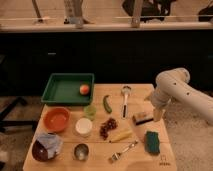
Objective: Place eraser in plastic cup
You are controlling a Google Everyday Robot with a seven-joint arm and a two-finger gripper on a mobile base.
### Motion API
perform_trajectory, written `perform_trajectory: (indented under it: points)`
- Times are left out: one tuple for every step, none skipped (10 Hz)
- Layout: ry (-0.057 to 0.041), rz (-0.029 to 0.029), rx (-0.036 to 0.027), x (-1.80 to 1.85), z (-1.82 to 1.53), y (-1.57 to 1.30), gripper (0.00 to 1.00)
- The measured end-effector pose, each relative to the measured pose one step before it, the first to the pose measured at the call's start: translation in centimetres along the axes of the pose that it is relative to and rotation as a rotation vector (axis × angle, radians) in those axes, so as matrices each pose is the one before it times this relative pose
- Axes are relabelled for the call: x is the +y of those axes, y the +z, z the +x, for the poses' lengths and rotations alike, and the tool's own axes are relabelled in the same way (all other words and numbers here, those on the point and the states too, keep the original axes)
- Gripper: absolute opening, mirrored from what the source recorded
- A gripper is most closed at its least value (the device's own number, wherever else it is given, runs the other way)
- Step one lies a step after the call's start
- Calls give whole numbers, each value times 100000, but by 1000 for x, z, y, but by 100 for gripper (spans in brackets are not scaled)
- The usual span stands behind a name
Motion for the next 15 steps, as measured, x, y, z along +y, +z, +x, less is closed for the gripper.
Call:
perform_trajectory:
  points:
    - [-486,-881,-112,93,206,725,80]
    - [-643,-2092,181,236,318,1138,80]
    - [-601,-1448,61,-25,61,979,80]
    - [-524,-1676,185,1,43,1002,80]
    - [-342,-1051,171,28,62,850,80]
    - [-208,-1150,250,164,127,867,80]
    - [-86,-182,62,-29,-93,391,80]
    - [78,221,-13,-199,-268,200,80]
    - [-145,103,-165,-225,-323,366,80]
    - [-400,-203,-400,-164,-267,262,80]
    - [-873,-66,-635,-246,-298,239,80]
    - [-771,-133,-468,-250,-284,256,80]
    - [-260,-89,-360,-219,-178,332,80]
    - [-19,-160,-221,-179,-45,455,80]
    - [-155,-229,1,-137,-94,446,80]
